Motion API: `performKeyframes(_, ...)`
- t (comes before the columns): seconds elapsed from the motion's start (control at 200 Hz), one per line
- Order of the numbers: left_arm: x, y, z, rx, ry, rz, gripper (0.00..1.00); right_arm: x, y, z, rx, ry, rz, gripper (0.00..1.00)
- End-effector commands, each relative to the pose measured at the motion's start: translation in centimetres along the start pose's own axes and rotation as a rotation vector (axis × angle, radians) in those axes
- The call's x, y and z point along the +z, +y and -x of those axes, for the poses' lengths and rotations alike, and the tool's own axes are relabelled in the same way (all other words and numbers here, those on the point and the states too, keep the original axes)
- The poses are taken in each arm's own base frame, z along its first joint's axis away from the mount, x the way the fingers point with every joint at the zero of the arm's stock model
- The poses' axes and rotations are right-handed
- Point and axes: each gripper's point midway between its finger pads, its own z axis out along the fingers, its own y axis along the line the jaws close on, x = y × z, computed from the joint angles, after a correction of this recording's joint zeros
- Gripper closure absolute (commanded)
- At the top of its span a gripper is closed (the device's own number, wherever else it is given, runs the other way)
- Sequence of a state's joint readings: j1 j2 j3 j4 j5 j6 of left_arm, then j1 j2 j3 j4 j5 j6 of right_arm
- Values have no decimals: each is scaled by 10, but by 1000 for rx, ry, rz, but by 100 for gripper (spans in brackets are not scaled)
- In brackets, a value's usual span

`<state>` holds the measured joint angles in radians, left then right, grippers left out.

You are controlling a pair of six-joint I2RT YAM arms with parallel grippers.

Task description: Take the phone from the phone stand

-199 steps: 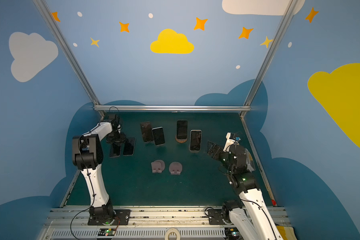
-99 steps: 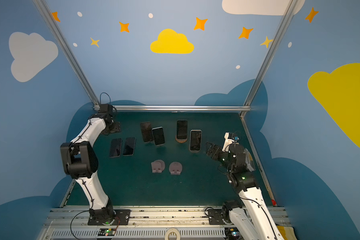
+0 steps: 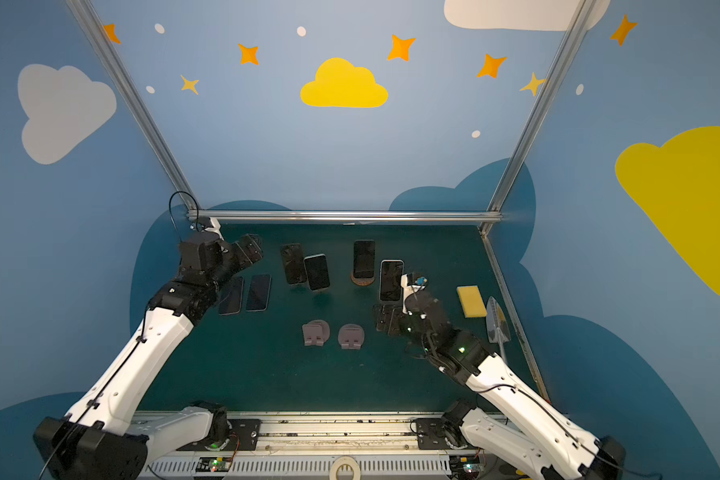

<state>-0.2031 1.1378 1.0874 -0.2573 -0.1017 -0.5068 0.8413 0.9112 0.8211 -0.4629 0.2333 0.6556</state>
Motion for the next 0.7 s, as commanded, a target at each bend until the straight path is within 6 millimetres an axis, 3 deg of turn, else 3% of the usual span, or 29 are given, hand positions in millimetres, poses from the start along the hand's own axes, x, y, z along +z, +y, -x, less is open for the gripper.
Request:
performKeyframes(0.0,-11,-7,-1,-118,-63,-91,3,17,4,-11,-24,-15,-119,10)
performKeyframes(0.17,-17,-15,-24,-172,-4,-154,3,55,28,-35,-48,66,-164,11)
performKeyframes(0.421,-28,-12,-18,-176,-40,-154,3,108,45,-61,6,173,-210,10)
performKeyframes(0.546,-26,-11,-19,-172,-35,-146,3,113,36,-72,-14,268,-355,11)
performKeyframes(0.696,-23,-14,-22,-179,-13,-159,3,120,38,-85,-39,298,-371,11)
